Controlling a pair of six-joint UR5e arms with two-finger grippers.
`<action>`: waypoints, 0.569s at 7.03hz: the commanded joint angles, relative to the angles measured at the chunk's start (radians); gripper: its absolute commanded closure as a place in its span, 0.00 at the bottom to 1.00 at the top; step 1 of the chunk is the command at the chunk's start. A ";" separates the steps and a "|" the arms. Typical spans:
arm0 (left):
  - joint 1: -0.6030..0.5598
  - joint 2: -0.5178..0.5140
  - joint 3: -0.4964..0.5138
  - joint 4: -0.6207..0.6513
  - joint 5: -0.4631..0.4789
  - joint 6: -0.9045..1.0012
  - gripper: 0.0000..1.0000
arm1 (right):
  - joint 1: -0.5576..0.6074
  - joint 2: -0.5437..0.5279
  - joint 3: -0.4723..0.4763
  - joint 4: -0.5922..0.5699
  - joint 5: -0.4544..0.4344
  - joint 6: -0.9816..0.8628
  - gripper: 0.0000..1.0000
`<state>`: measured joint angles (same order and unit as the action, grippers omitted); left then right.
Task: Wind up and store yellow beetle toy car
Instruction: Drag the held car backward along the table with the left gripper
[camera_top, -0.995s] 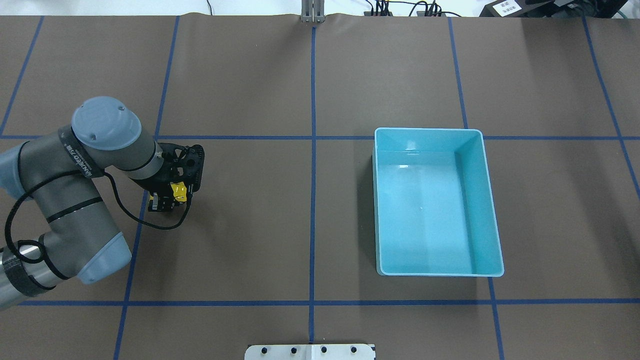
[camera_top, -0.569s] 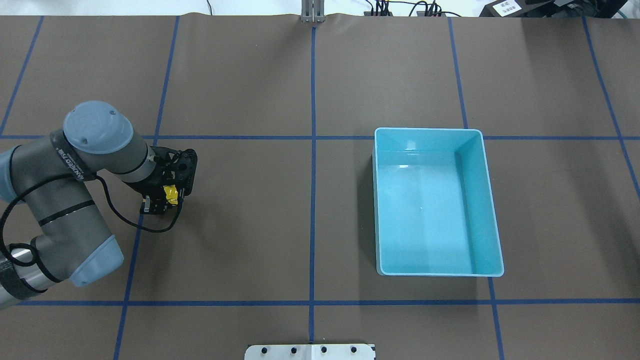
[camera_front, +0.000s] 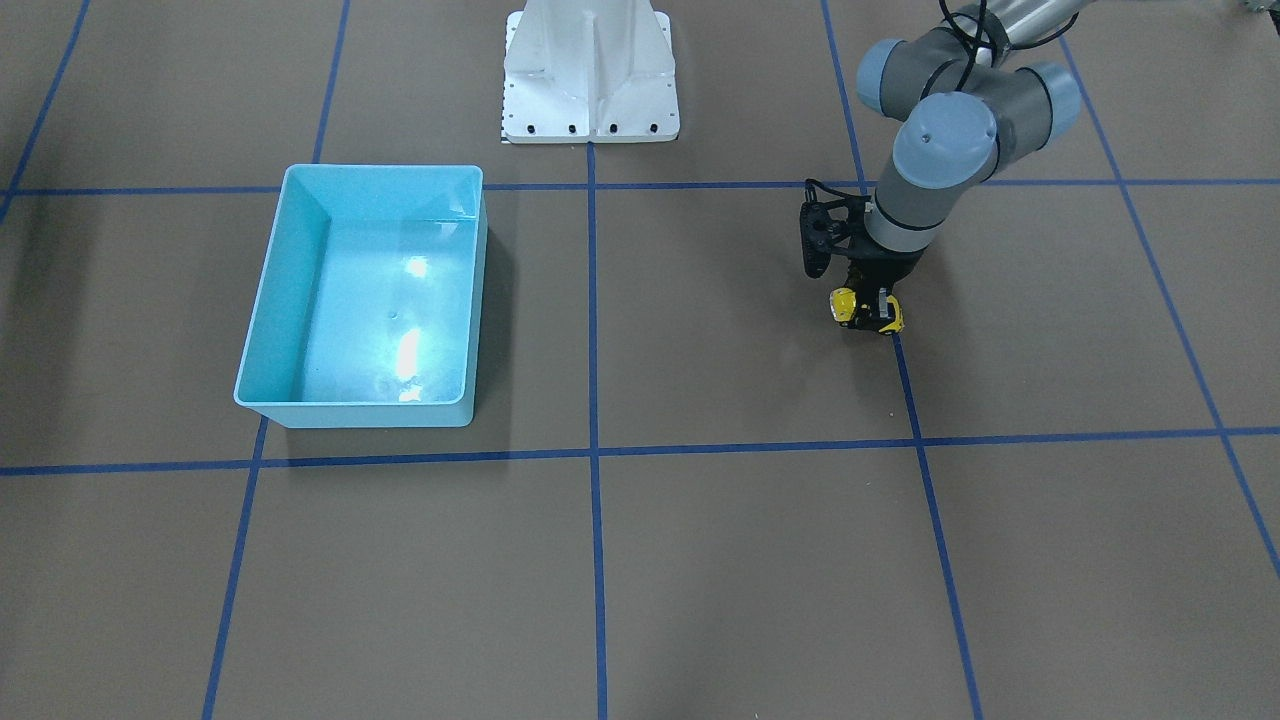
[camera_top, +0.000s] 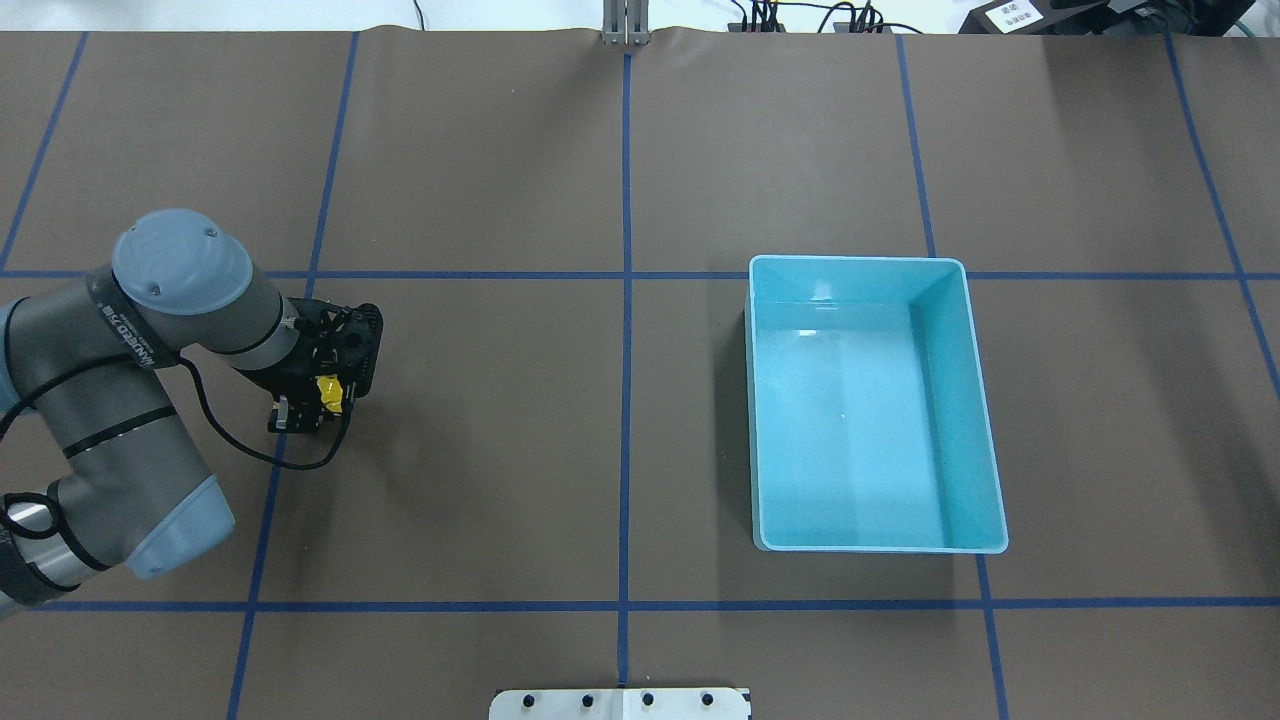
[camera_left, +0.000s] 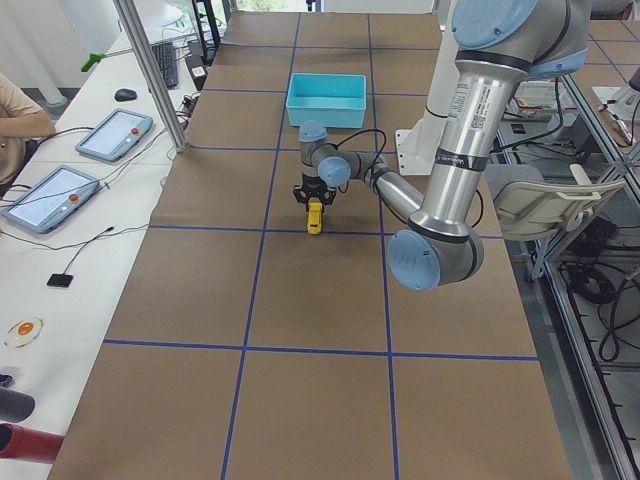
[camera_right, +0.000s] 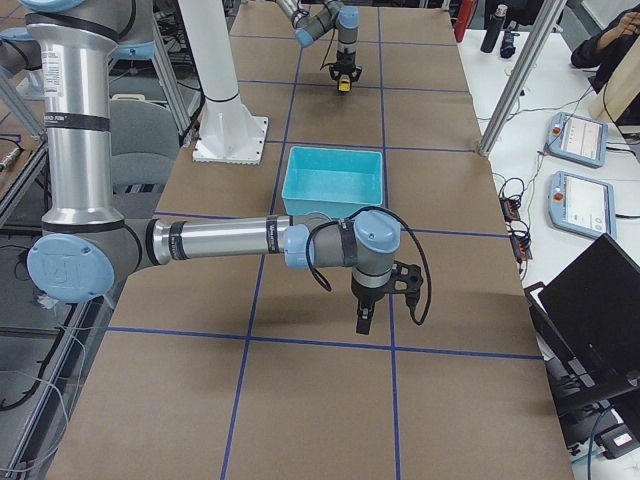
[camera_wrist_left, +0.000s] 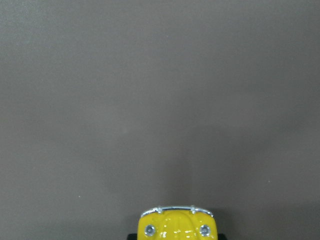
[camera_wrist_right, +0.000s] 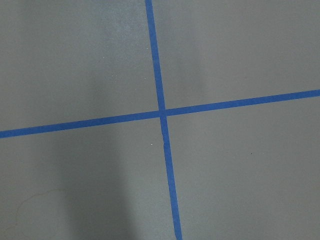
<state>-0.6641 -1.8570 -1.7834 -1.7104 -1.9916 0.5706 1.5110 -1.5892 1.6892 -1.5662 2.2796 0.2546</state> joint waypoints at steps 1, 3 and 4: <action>0.000 0.039 0.004 -0.050 0.000 0.000 1.00 | 0.000 0.000 0.000 0.000 0.000 0.000 0.00; 0.000 0.076 0.001 -0.099 -0.001 0.002 1.00 | -0.002 0.000 0.000 0.000 0.000 0.000 0.00; 0.000 0.093 0.001 -0.118 -0.001 0.003 1.00 | -0.002 0.000 0.000 0.000 0.000 0.000 0.00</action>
<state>-0.6644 -1.7846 -1.7821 -1.8033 -1.9922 0.5724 1.5097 -1.5892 1.6889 -1.5662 2.2795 0.2546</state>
